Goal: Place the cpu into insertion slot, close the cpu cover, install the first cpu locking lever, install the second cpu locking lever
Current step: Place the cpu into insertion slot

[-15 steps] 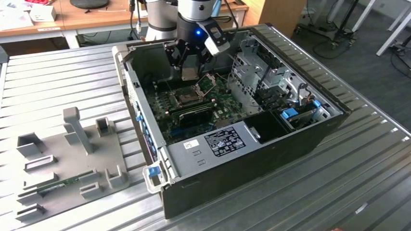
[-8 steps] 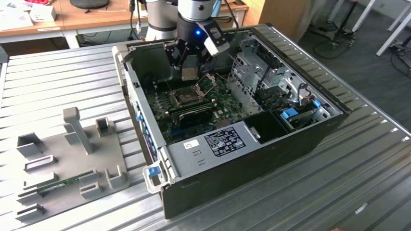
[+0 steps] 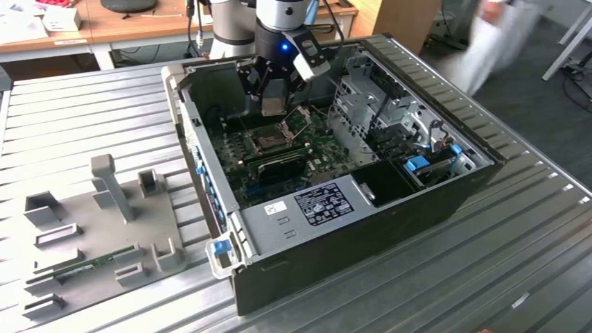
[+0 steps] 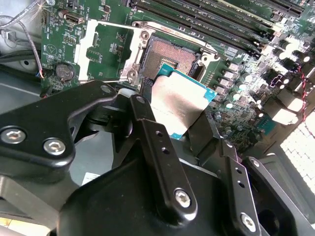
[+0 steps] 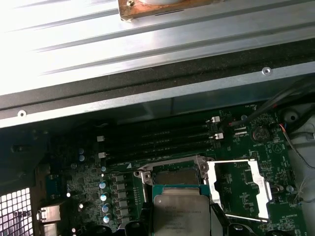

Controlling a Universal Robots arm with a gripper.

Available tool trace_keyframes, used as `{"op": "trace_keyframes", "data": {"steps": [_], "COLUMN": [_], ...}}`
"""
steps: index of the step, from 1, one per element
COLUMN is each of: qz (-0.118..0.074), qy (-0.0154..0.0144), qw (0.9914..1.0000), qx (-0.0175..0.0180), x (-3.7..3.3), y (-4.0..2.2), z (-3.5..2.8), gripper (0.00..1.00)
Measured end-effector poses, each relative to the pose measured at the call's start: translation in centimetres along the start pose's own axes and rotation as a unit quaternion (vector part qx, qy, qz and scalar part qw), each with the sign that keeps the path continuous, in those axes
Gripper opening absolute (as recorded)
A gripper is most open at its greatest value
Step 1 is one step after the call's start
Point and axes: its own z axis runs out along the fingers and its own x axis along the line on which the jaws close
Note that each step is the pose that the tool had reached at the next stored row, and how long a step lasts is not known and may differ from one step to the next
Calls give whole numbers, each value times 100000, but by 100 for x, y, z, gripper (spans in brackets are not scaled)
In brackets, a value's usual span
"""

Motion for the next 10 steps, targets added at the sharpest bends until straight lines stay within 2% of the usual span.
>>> {"op": "trace_keyframes", "data": {"steps": [3,5,10], "qz": [219,1358,1850], "qy": [-26,-121,-170], "qw": [100000,99991,99983], "qx": [1,1,0], "x": [0,0,0], "y": [0,0,0], "z": [0,0,1], "gripper": [54,54,54]}}
